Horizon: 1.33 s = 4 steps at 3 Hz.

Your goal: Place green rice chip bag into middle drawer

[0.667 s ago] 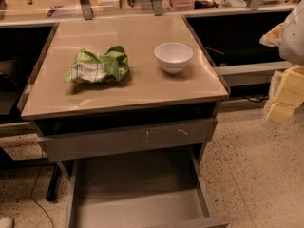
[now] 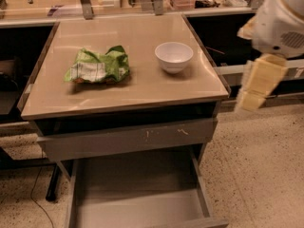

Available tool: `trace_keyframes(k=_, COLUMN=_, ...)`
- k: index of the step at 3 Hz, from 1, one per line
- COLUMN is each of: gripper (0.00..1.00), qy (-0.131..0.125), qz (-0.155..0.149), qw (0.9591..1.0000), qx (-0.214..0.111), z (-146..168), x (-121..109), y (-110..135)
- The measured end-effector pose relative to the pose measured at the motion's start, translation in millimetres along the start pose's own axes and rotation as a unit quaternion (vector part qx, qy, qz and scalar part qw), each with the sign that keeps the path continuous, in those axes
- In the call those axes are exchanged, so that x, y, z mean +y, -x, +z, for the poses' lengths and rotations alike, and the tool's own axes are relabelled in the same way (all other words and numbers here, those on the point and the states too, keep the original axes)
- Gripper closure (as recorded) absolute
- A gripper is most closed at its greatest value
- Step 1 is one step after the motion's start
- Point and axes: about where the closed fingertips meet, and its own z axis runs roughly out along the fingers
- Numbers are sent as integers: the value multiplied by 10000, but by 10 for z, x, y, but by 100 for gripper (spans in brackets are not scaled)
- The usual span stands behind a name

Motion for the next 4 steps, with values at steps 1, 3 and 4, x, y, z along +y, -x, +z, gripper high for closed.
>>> trace_keyframes(k=1, gripper=0, qy=125, qz=-307, qw=9994, qx=-125, z=127, x=-216, y=558)
trace_keyframes(k=3, gripper=0, qy=301, qz=-1070, qw=9936, qx=-213, z=328, x=-497, y=1519)
trace_keyframes(k=4, gripper=0, qy=230, qz=-1102, qw=9932, qx=-293, z=332, x=-521, y=1600)
